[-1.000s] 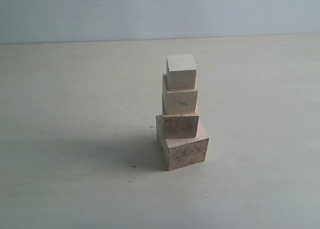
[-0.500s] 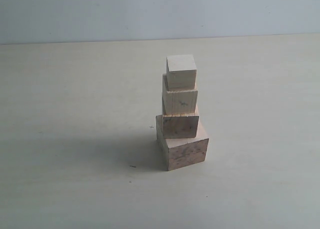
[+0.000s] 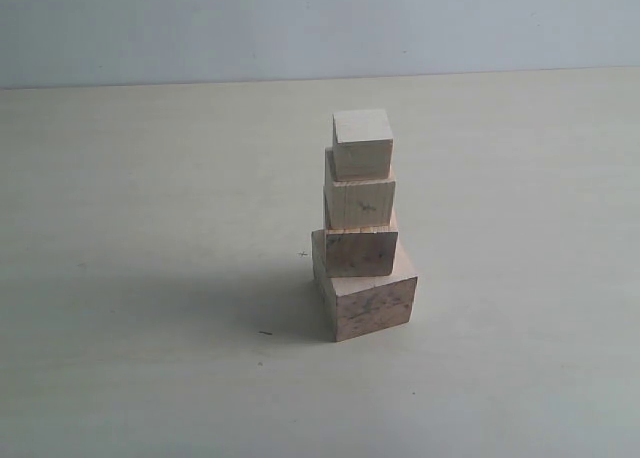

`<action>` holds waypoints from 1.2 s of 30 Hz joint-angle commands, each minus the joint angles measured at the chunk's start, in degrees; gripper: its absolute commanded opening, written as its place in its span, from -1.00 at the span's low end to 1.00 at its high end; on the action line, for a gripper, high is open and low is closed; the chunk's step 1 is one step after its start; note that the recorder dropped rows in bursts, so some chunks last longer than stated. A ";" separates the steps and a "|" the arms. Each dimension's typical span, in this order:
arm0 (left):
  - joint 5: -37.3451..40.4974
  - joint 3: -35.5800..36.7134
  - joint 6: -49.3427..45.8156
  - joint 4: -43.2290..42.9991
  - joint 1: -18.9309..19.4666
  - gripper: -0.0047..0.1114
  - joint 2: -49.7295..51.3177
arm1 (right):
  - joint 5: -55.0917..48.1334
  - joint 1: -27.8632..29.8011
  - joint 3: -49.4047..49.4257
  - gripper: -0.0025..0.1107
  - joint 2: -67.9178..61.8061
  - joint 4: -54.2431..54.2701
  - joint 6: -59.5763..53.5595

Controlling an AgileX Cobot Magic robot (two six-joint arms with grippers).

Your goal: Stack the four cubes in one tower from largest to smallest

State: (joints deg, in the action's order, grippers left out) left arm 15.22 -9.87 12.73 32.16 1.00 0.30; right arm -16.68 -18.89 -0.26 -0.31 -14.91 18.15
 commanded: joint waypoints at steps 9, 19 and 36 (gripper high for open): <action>21.57 -12.71 -52.58 30.19 -0.38 -0.92 26.13 | 0.07 0.29 0.26 -0.96 0.31 -0.12 0.15; 21.57 -12.71 -77.56 48.69 -1.16 -0.92 47.18 | 0.07 0.29 0.26 -0.96 0.31 -0.12 0.15; 13.66 -24.28 -104.43 67.79 -27.93 -0.92 82.83 | 0.07 0.29 0.26 -0.96 0.31 -0.12 0.15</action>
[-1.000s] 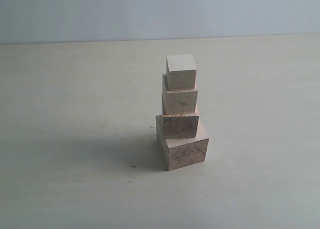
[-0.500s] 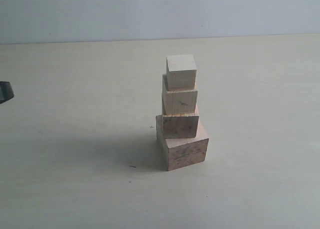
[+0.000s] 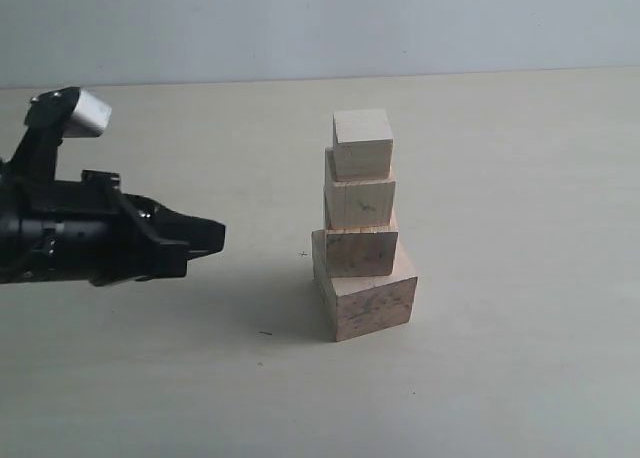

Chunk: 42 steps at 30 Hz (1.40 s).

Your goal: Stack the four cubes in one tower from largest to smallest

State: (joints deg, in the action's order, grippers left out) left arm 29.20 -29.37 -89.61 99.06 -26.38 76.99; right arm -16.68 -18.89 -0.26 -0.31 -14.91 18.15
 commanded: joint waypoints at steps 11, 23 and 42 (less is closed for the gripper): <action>4.59 -13.17 -2.10 0.89 -2.31 -0.92 20.57 | 0.07 0.29 0.26 -0.96 0.31 -0.12 0.15; 4.93 -14.58 -1.74 0.89 -5.88 -0.92 23.07 | 0.07 0.29 0.26 -0.96 0.31 -0.12 0.15; 4.21 -16.09 -1.47 0.89 -9.20 -0.92 23.64 | 0.07 0.29 0.26 -0.96 0.31 -0.12 0.15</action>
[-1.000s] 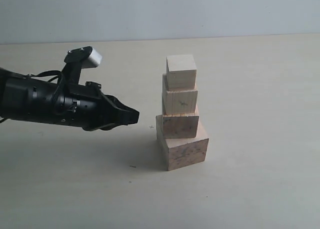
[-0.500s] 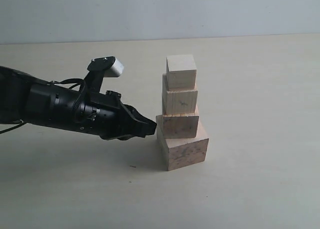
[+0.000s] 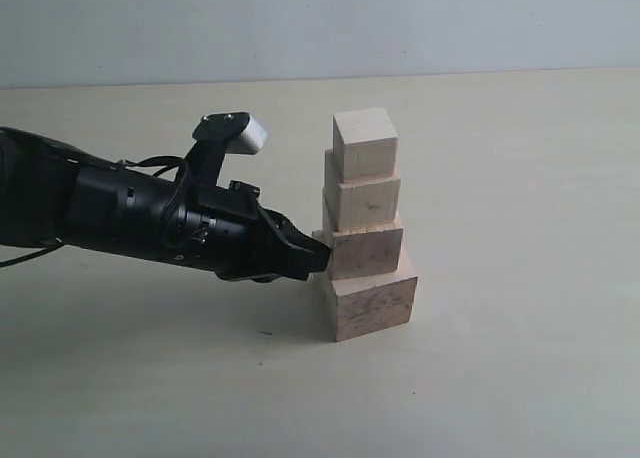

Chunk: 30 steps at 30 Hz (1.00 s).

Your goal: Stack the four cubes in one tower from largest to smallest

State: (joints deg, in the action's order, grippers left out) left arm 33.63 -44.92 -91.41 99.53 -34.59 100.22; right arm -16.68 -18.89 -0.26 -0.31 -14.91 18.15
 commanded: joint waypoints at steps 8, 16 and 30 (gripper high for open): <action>-0.65 -0.53 0.32 0.42 -1.52 -0.92 0.41 | 0.07 0.29 0.26 -0.96 0.31 -0.01 0.15; -0.65 1.28 0.32 0.42 -1.51 -0.92 0.11 | 0.07 0.29 0.26 -0.96 0.31 -0.01 0.15; -6.43 10.49 0.66 0.42 -1.51 -0.92 -20.35 | 0.07 0.29 0.26 -0.96 0.31 -0.01 0.15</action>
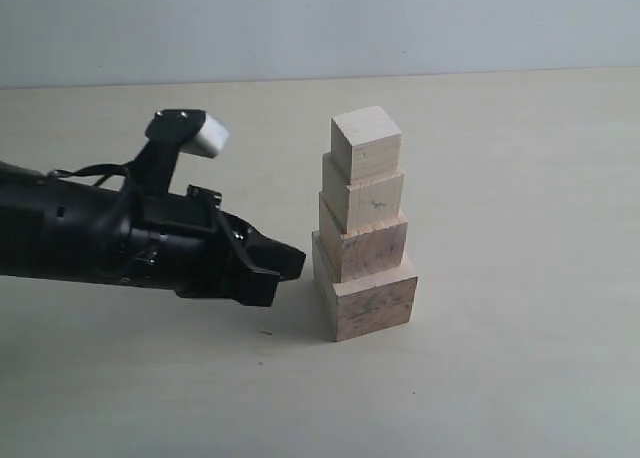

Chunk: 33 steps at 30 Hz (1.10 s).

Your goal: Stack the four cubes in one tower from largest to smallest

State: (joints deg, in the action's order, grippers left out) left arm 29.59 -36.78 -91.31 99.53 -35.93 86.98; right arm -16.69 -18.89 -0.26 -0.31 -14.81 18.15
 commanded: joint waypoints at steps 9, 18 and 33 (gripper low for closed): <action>-19.36 7.65 0.67 0.42 -0.17 -0.92 -30.06 | 0.09 0.29 0.26 -0.96 0.31 -0.12 0.15; -31.31 14.42 1.30 0.42 -0.17 -0.92 -48.94 | 0.09 0.29 0.26 -0.96 0.31 -0.12 0.15; -34.32 21.97 1.30 0.42 -0.17 -0.92 -64.69 | 0.09 0.29 0.26 -0.96 0.31 -0.12 0.15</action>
State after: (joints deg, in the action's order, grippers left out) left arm -4.61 -15.63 -90.46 99.53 -35.93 23.98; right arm -16.80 -18.89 -0.26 -0.31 -14.81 18.15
